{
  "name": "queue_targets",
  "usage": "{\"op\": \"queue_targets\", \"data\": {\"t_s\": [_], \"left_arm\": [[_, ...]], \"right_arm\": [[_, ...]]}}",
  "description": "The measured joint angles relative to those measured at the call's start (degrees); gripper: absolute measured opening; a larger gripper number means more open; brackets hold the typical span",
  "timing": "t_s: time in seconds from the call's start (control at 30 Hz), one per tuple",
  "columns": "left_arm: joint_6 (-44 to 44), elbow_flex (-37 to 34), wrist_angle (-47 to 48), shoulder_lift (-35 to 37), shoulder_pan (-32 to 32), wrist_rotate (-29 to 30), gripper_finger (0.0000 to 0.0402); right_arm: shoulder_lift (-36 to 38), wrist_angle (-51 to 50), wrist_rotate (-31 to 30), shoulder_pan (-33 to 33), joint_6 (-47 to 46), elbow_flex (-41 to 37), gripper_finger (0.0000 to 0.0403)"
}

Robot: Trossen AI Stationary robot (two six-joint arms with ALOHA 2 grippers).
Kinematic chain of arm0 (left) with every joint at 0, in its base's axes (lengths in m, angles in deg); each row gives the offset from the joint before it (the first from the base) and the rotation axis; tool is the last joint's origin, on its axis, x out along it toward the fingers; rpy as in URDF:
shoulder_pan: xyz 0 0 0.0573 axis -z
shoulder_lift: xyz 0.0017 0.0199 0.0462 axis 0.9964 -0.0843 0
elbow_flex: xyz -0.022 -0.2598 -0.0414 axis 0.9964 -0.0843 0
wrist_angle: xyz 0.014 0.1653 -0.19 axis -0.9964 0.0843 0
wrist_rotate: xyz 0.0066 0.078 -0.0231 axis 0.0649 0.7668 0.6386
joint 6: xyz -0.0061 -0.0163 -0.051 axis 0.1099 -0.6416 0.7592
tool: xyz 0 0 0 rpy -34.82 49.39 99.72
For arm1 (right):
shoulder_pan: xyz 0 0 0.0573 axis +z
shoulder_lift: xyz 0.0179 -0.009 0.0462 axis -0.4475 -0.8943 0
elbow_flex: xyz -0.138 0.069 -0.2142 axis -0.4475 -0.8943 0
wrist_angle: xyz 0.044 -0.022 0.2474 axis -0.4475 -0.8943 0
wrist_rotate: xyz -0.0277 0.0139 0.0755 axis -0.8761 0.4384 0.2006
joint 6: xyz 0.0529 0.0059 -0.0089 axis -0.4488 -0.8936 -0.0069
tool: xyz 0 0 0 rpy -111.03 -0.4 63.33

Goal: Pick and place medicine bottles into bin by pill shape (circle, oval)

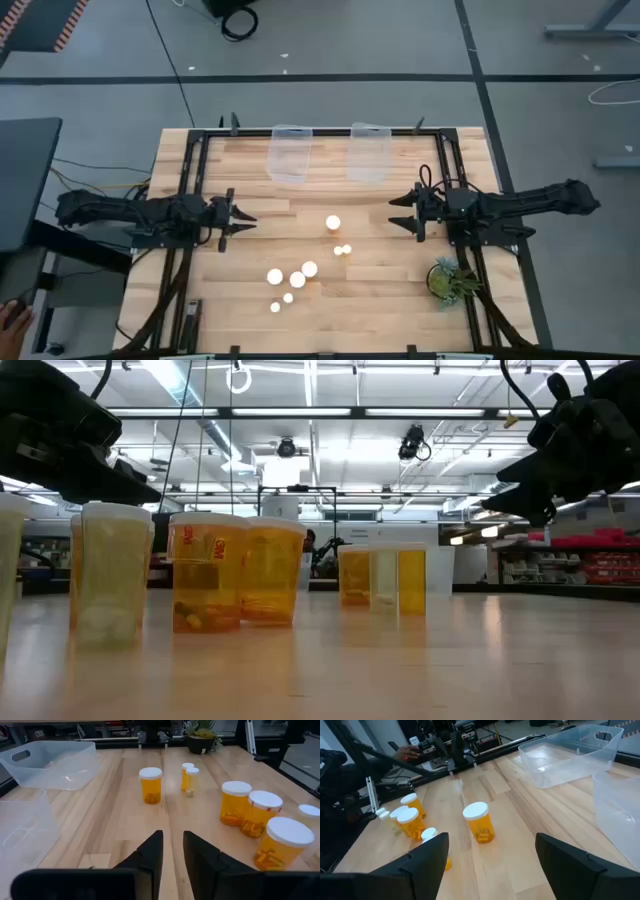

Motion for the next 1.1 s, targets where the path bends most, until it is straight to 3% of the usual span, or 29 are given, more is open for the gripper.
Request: {"op": "queue_targets", "data": {"t_s": [1.1], "left_arm": [[0.00, 0.00, 0.00, -0.02, 0.00, 0.00, 0.0084]], "right_arm": [[0.02, 0.00, 0.01, 0.00, 0.01, -0.01, 0.0305]]}}
